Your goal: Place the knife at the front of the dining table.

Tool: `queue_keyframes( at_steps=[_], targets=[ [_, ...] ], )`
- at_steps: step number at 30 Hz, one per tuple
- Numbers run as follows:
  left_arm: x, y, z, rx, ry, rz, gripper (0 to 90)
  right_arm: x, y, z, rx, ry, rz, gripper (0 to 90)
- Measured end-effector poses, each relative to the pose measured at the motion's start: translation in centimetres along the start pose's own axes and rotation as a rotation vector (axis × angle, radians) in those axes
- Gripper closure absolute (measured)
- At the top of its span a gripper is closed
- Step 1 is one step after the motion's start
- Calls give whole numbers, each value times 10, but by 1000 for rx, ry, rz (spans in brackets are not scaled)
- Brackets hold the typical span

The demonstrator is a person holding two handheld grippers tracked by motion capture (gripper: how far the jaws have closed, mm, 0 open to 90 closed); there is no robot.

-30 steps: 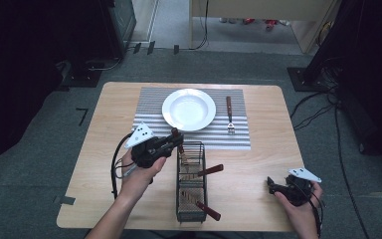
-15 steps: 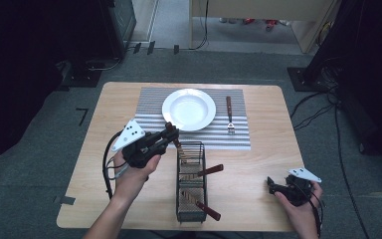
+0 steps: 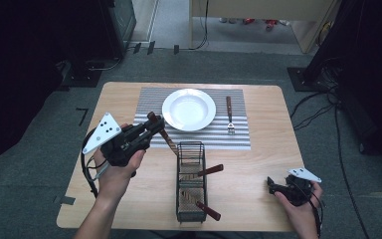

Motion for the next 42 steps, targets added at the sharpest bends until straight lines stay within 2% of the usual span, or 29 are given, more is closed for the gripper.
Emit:
queue_keyframes(
  at_steps=[12,19,23,24,27,34,39,42],
  targets=[
    [18,9,-7,-1,-32,-38,820,0,0,0,-1,1,1,59],
    [23,15,-3,7,-29,-62,820,0,0,0,0,1,1,59],
    [24,23,5,15,-15,-90,821,0,0,0,1,1,0,59],
    [24,26,10,15,-7,-116,821,0,0,0,1,1,1,59],
    [25,31,14,21,0,-132,821,0,0,0,1,2,1,59],
    [26,54,27,70,20,-189,821,0,0,0,-1,2,2,59],
    [22,66,39,71,50,-247,820,0,0,0,0,2,2,59],
    [17,73,48,91,66,-264,820,0,0,0,2,3,1,59]
  ],
)
Point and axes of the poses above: each handheld gripper's, and its own axes: x roughly backward along the jaws, z roughly out of its underside, y roughly to its left, the point moved 1 cm from there along -x, roughly forward along the jaws, and after that the axes turned 10 degrees about z, right-handed, at the moved point
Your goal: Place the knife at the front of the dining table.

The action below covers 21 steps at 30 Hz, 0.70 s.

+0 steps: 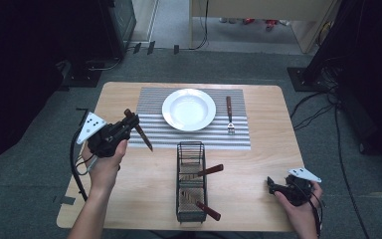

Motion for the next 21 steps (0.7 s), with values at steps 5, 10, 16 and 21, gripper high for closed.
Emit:
queue_keyframes(
  at_steps=[5,10,16,21],
  targets=[
    [-17,9,11,17,35,-25,821,0,0,0,-2,-1,0,59],
    [-34,17,13,60,63,-35,821,0,0,0,-2,-2,-1,59],
    [-53,25,11,35,100,-93,821,0,0,0,-1,-1,-1,59],
    [-66,39,14,43,132,-147,821,0,0,0,-1,-1,-1,59]
  ],
)
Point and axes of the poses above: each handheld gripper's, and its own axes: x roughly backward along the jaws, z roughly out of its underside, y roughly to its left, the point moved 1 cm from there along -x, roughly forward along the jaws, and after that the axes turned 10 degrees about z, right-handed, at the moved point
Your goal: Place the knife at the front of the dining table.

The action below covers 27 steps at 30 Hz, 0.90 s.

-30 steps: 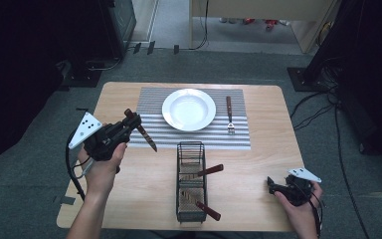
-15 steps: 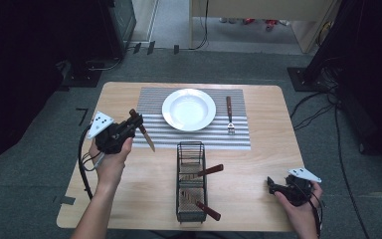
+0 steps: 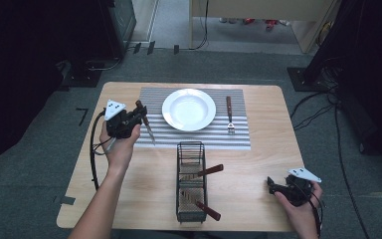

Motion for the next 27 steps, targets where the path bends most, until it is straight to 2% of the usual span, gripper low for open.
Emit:
queue_keyframes(
  at_steps=[6,7,13,17,22,27],
  targets=[
    [-16,10,4,24,22,-43,821,0,0,0,0,0,0,59],
    [-19,12,5,13,34,-69,821,0,0,0,-1,0,0,59],
    [-27,11,-1,-28,60,-121,821,0,0,0,-2,1,0,59],
    [-37,13,-5,-27,82,-123,821,0,0,0,-2,1,0,59],
    [-55,22,-11,-2,109,-133,821,0,0,0,-2,1,0,59],
    [-65,29,-11,18,104,-140,820,0,0,0,-2,1,0,59]
  ],
)
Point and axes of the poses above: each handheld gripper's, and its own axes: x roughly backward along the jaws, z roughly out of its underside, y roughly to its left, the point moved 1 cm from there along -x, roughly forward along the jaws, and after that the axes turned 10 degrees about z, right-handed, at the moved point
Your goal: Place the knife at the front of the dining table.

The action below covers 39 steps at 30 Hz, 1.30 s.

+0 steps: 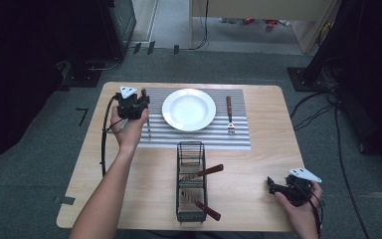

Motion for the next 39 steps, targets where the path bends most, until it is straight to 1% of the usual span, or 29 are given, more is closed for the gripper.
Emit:
queue_keyframes(
  at_steps=[2,3,4,5,6,7,8,10,11,12,13,14,16,19,20,22,24,25,26,33,35,37,39],
  targets=[
    [-8,5,-1,13,4,-2,820,0,0,0,0,0,0,59],
    [-8,5,-1,13,4,-2,820,0,0,0,0,0,0,59],
    [-15,8,-2,20,8,-2,819,0,0,0,0,0,0,59],
    [-15,8,-2,20,8,-2,819,0,0,0,0,0,0,59],
    [-24,10,-2,27,13,-2,818,0,0,0,0,0,0,59],
    [-28,11,-2,33,12,-3,819,0,0,0,0,0,0,59],
    [-28,11,-2,33,12,-3,819,0,0,0,0,0,0,59],
    [-42,16,-1,57,21,-5,820,0,0,0,0,0,0,59],
    [-42,16,-1,57,21,-5,820,0,0,0,0,0,0,59],
    [-49,18,0,68,21,-13,820,0,0,0,0,0,0,59],
    [-52,19,1,71,20,-14,821,0,0,0,0,0,0,59],
    [-52,19,1,71,20,-14,820,0,0,0,0,0,0,59],
    [-63,24,5,86,12,-22,819,0,0,0,0,0,0,59],
    [-67,28,7,103,8,-30,817,0,0,0,0,0,-1,59],
    [-72,31,9,111,3,-45,815,0,0,0,-1,0,-1,59],
    [-75,32,11,114,3,-53,813,0,0,0,0,0,-1,59],
    [-80,35,13,121,8,-64,812,0,0,0,0,0,-1,59],
    [-80,35,13,121,8,-64,811,0,0,0,0,0,-1,59],
    [-84,37,15,131,12,-71,811,0,0,0,0,0,-1,58],
    [-95,41,19,154,28,-77,812,0,0,0,0,0,-1,59],
    [-98,41,20,152,35,-82,811,0,0,0,-1,0,-1,59],
    [-105,42,23,139,47,-98,809,0,0,0,-1,0,-1,59],
    [-110,42,25,118,68,-115,805,0,0,0,-1,0,-1,59]
  ],
)
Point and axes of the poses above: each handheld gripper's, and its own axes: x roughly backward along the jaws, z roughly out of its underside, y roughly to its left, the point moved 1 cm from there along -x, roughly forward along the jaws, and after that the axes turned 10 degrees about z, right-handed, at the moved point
